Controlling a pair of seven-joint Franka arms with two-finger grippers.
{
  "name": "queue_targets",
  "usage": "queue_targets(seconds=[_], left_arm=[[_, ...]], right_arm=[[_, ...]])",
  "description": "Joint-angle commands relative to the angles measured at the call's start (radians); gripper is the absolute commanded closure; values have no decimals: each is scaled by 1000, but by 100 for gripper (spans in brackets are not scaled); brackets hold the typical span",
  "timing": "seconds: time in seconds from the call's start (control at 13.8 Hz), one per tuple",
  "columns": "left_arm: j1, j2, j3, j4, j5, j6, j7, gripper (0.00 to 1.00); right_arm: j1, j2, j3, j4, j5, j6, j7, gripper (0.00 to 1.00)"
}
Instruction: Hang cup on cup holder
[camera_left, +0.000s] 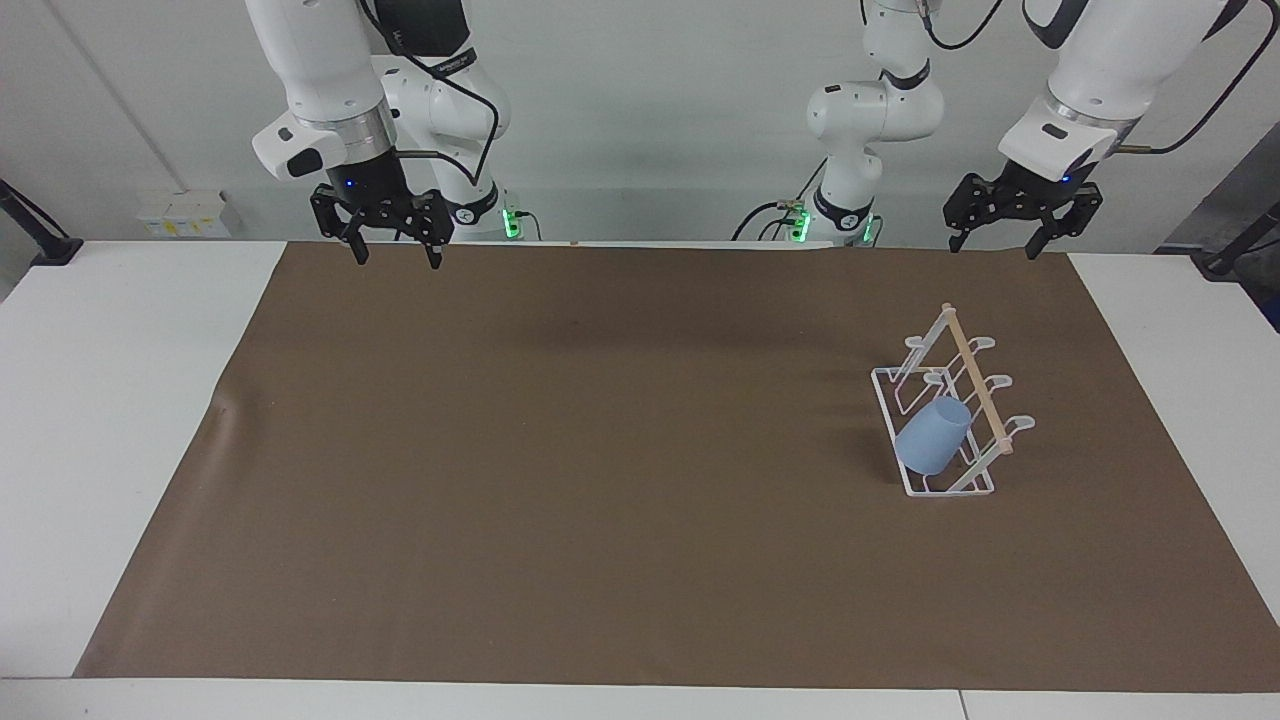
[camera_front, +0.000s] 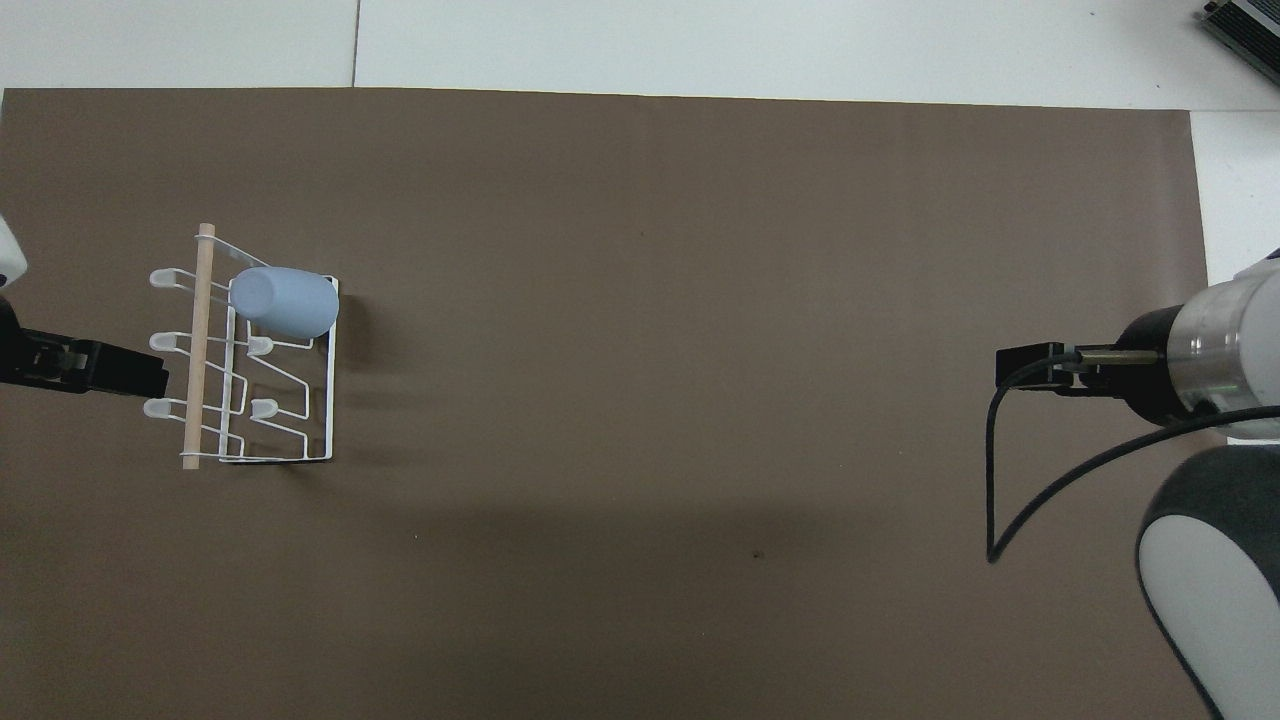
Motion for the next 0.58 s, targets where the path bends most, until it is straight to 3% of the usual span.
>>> queue_targets(seconds=[0.0, 0.51], left_arm=[[0, -37, 2, -48, -19, 21, 14, 0], [2, -42, 2, -55, -17, 20, 14, 0]], right_arm=[[-7, -15, 4, -16, 17, 20, -3, 0], [-7, -15, 4, -15, 17, 20, -3, 0]])
